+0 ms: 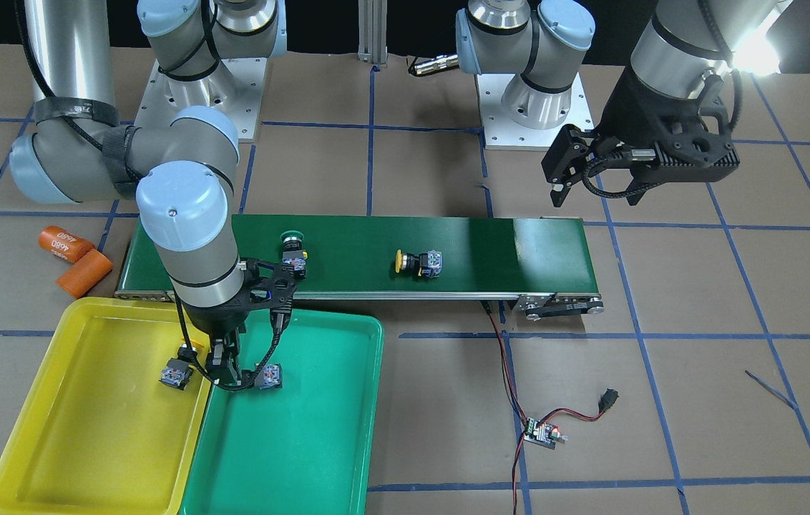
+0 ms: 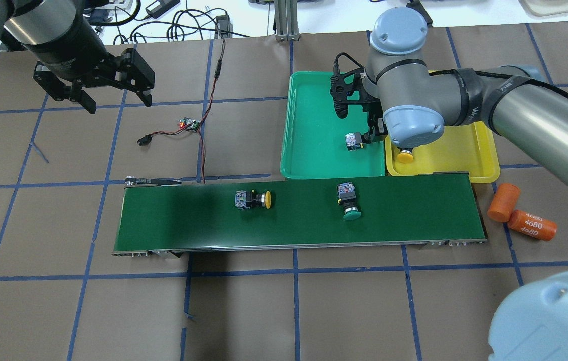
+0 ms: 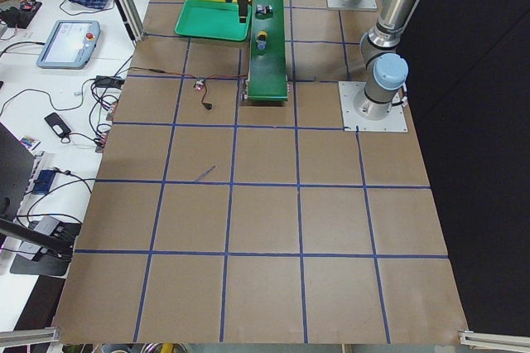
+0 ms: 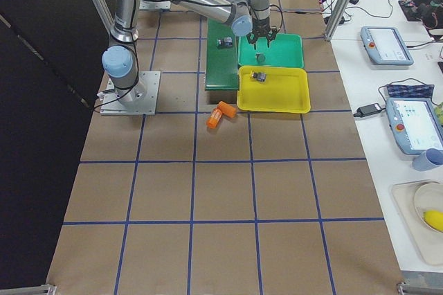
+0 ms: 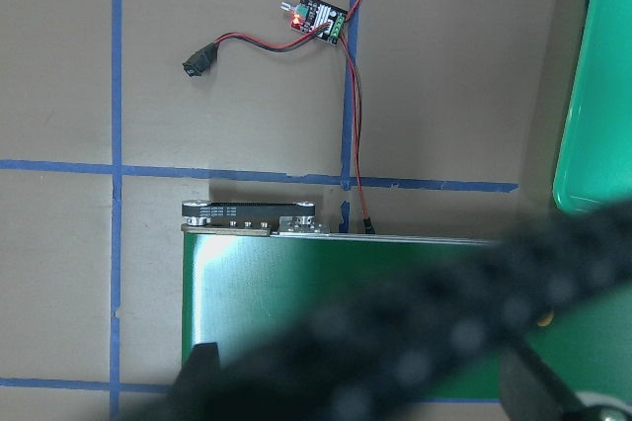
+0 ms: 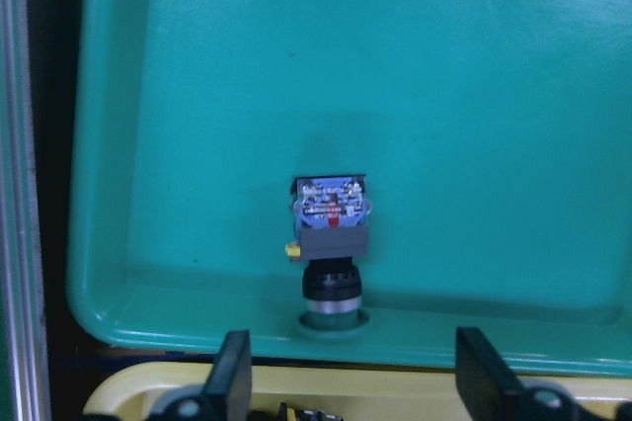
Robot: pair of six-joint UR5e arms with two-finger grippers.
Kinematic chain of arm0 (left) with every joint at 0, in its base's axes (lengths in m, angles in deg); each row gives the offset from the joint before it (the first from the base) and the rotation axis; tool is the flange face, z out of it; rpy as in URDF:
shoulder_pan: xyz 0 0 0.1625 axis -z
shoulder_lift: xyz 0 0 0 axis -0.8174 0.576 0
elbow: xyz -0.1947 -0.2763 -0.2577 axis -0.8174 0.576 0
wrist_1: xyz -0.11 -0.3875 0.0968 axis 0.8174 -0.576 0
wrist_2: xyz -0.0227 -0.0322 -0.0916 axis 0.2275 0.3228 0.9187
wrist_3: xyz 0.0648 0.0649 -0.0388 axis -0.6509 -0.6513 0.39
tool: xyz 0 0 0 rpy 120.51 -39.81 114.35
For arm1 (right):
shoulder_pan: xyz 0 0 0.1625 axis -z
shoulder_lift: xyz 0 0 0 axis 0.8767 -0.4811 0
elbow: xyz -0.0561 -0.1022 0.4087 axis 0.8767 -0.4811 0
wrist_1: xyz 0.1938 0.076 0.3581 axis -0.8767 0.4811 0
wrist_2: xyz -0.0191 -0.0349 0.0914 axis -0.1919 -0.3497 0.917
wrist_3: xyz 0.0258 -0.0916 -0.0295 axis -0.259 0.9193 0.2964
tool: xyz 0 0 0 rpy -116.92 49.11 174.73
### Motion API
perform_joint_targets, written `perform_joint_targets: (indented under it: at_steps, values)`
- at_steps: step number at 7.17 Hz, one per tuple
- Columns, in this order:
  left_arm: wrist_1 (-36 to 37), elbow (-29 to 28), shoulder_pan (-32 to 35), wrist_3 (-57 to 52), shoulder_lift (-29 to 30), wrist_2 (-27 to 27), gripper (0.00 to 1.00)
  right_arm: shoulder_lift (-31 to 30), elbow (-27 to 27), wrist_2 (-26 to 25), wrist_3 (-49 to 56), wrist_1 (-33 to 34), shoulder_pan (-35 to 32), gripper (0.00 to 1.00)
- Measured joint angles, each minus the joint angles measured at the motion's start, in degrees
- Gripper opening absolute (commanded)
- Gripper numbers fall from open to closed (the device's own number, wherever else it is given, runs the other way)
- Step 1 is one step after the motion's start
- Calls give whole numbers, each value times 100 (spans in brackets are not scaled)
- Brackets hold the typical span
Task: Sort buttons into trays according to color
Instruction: 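Carry the button into the green tray and open the right gripper, then grasp the next button arriving at the belt end with the right gripper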
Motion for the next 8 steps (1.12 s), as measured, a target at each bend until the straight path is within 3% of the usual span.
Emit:
perform_joint_targets:
  at_steps: [2,4,6,8]
  values:
    - [0,1,0,0,-7,7,100,-59,23,102,-295,-35,178,98]
    - [0,2,0,0,-9,36,100,-276,55,138,-1287,-458,579,100]
    - [0,0,-5,0,-12,37,100,-682,215,145,-2754,-993,863,100]
    - [0,-18,-8,0,-16,19,100,-1263,861,177,-4568,-1197,937,100]
